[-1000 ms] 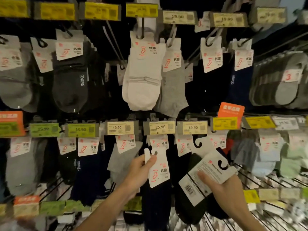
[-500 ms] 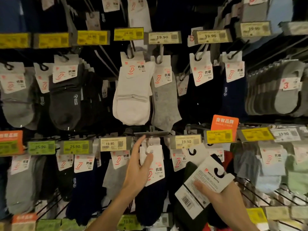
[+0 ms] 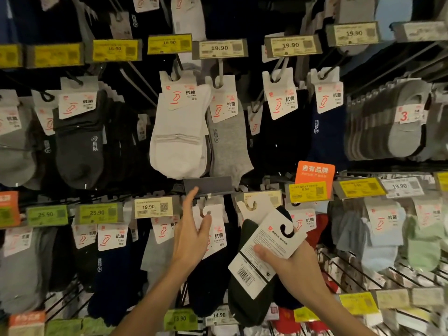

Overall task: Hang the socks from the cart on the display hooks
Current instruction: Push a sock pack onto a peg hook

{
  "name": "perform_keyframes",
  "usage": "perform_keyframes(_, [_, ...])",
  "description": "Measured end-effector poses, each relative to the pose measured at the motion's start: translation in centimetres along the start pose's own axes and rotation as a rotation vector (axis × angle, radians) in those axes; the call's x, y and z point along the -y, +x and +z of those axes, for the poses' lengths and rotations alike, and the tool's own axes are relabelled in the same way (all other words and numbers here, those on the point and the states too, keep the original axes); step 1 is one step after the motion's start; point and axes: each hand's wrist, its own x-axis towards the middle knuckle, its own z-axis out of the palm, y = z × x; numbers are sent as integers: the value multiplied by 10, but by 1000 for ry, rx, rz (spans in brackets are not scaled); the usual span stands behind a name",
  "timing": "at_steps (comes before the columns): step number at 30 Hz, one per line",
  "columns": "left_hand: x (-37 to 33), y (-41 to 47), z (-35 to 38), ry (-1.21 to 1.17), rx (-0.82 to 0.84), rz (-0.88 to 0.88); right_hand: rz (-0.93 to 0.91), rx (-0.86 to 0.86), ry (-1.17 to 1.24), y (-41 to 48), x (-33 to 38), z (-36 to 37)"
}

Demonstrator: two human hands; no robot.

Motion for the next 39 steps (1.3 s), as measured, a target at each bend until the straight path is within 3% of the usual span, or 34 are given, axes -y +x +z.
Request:
perform_keyframes(19, [7, 15, 12, 178, -174, 155, -56, 10, -24, 1, 12, 6])
perform_keyframes(24, [18, 15, 12, 300, -143, 206, -42, 40, 30, 4, 17, 9])
perform_keyframes(32, [22, 8, 10, 373, -25, 109, -35, 46, 57, 5, 16, 8])
perform_keyframes(39, [28, 14, 18, 519, -73, 156, -30, 42, 74, 8, 14, 5])
